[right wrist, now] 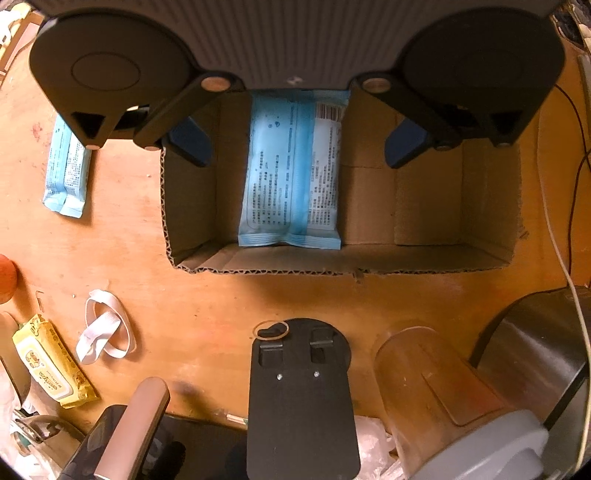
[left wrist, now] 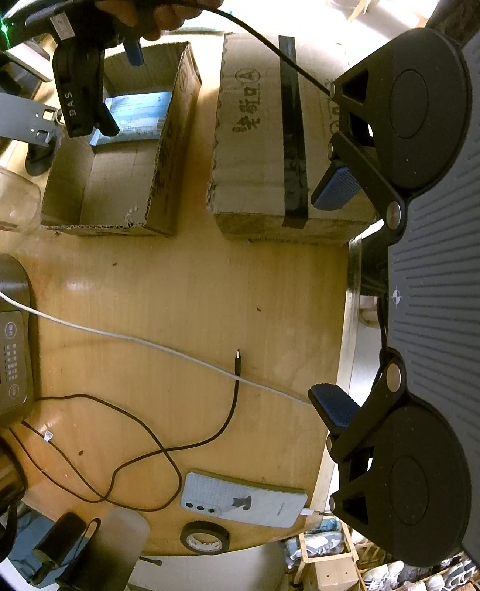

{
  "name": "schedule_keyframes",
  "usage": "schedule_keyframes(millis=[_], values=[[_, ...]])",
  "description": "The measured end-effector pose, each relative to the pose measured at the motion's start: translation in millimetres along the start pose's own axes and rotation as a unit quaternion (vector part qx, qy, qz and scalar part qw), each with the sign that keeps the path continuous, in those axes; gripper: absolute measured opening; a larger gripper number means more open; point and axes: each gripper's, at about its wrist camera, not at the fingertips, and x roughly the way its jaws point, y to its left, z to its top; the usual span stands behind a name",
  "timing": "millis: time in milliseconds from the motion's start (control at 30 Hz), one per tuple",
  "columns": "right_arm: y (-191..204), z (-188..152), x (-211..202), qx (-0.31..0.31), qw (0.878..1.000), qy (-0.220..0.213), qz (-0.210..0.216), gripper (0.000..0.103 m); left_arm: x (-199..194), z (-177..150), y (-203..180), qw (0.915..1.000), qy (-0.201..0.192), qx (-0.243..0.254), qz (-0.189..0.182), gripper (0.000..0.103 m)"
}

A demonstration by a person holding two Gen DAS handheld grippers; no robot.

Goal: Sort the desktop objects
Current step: 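Lift the open right tool up out of the box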

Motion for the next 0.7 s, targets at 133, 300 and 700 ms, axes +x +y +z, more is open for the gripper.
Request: schedule_keyframes(millis=[133,300,700], values=[[-2,0,-8,0.002,1.000,-0.006,0.000,0.103,0,-2,1,1.0000,-0.002,-0.002,-0.001,0.103],[-4,-1,-17,0.003,1.000,-0.010,0.001,0.103,-2,-4,1,1.0000,-0.005,-0.004,-0.003,0.103],[-9,-3,-33,0.007,1.000,-0.018,0.005,0.103,-5,-9,0,0.9999,-0.012,-0.005,-0.004,0.103]])
